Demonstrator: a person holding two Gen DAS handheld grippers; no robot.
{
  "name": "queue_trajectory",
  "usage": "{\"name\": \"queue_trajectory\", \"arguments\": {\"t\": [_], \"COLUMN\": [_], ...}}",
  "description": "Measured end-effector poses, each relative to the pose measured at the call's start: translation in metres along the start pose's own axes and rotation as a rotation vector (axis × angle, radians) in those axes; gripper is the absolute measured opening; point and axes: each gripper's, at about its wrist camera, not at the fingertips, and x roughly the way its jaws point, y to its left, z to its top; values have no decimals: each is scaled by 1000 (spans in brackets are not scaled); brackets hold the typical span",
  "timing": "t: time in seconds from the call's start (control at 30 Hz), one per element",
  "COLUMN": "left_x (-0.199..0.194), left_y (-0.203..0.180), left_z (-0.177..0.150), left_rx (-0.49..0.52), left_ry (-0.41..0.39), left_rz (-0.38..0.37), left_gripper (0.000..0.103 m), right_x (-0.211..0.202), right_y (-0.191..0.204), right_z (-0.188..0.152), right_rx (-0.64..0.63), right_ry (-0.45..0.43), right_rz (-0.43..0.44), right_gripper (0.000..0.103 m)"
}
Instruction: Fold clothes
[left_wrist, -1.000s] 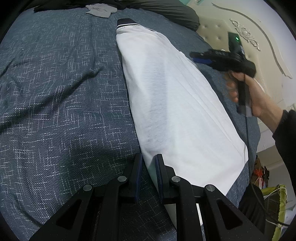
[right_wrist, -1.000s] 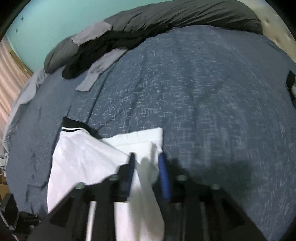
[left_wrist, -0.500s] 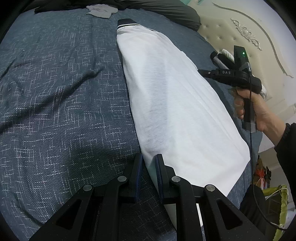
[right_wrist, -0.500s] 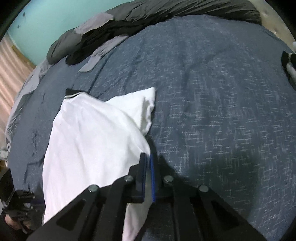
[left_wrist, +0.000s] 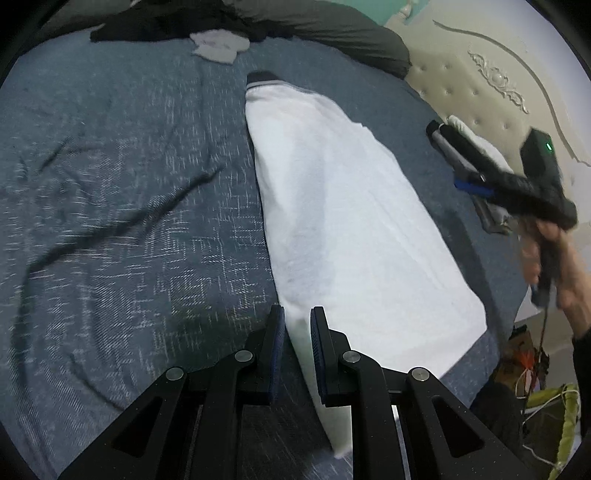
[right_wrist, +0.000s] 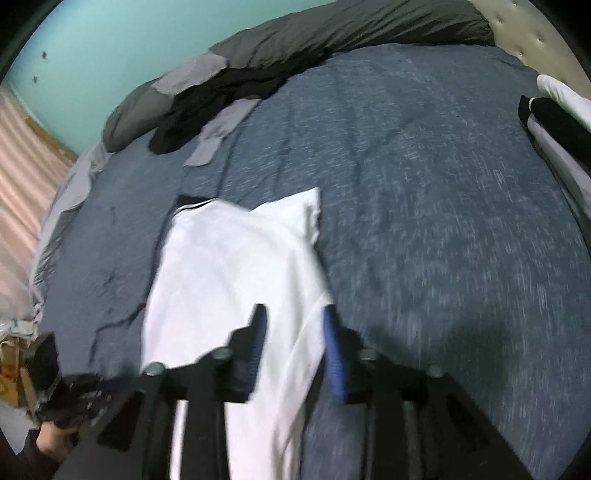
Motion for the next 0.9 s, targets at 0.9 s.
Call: {"name": "queue_trajectory", "arguments": {"t": [0.9], "left_x": [-73], "left_y": [-36], "left_z": [-48], "left_rx": [-41], "left_ry": [24], "left_rz": [-18], "left_gripper": [42], "right_x": [-91], "right_y": [30], "right_z": [-131], "right_rx": [75], "right_ry": [82], "right_rz": [-34], "right_gripper": [46]}}
